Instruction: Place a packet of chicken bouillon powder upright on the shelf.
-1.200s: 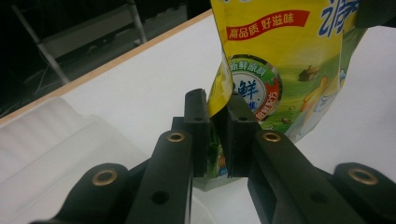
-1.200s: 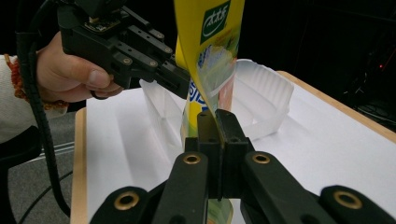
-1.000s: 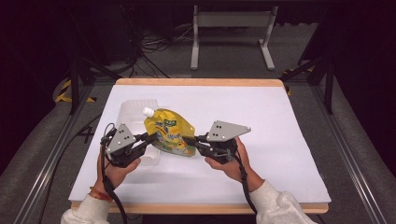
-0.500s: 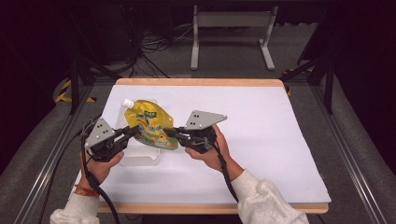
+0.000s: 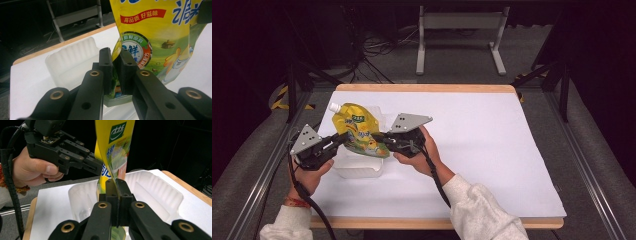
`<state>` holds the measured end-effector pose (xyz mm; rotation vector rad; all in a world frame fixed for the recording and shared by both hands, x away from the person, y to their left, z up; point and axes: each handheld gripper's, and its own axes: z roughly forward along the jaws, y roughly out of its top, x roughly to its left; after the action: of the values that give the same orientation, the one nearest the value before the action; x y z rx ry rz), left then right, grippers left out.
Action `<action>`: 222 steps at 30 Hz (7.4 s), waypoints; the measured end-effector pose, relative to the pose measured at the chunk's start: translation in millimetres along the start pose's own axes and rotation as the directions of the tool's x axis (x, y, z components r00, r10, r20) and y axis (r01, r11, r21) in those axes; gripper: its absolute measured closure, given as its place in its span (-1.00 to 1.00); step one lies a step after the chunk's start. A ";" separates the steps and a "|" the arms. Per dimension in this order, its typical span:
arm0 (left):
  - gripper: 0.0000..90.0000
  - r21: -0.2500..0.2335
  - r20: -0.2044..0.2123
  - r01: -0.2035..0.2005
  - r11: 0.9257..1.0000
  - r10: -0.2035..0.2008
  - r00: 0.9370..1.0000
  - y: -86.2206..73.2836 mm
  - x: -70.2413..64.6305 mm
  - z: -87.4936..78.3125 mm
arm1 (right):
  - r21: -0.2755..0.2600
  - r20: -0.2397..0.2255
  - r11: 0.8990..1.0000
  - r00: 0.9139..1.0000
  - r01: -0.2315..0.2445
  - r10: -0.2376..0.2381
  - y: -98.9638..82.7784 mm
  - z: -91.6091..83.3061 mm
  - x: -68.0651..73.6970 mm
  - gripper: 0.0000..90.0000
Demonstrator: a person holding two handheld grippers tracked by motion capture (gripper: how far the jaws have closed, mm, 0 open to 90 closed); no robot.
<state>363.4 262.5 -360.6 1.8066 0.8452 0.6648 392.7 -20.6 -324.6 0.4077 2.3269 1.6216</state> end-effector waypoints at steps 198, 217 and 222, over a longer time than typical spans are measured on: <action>-0.25 0.134 0.169 -0.257 0.957 0.233 0.958 -21.1 -138.8 36.5 | 0.347 0.319 0.937 0.935 0.037 -0.155 -92.4 -140.4 -26.3 0.20; -0.51 0.203 0.242 -0.304 0.931 0.253 0.937 -37.8 -157.5 48.9 | 0.428 0.376 0.904 0.904 0.025 -0.203 -138.0 -185.8 -22.6 -0.14; -0.56 0.212 0.252 -0.312 0.926 0.256 0.933 -41.0 -159.5 50.7 | 0.435 0.404 0.901 0.895 -0.005 -0.190 -154.3 -201.6 -23.6 -0.26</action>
<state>294.9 119.0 -427.0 2.2135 0.5372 0.5438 326.8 -254.7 -400.9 0.6613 2.2766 0.8422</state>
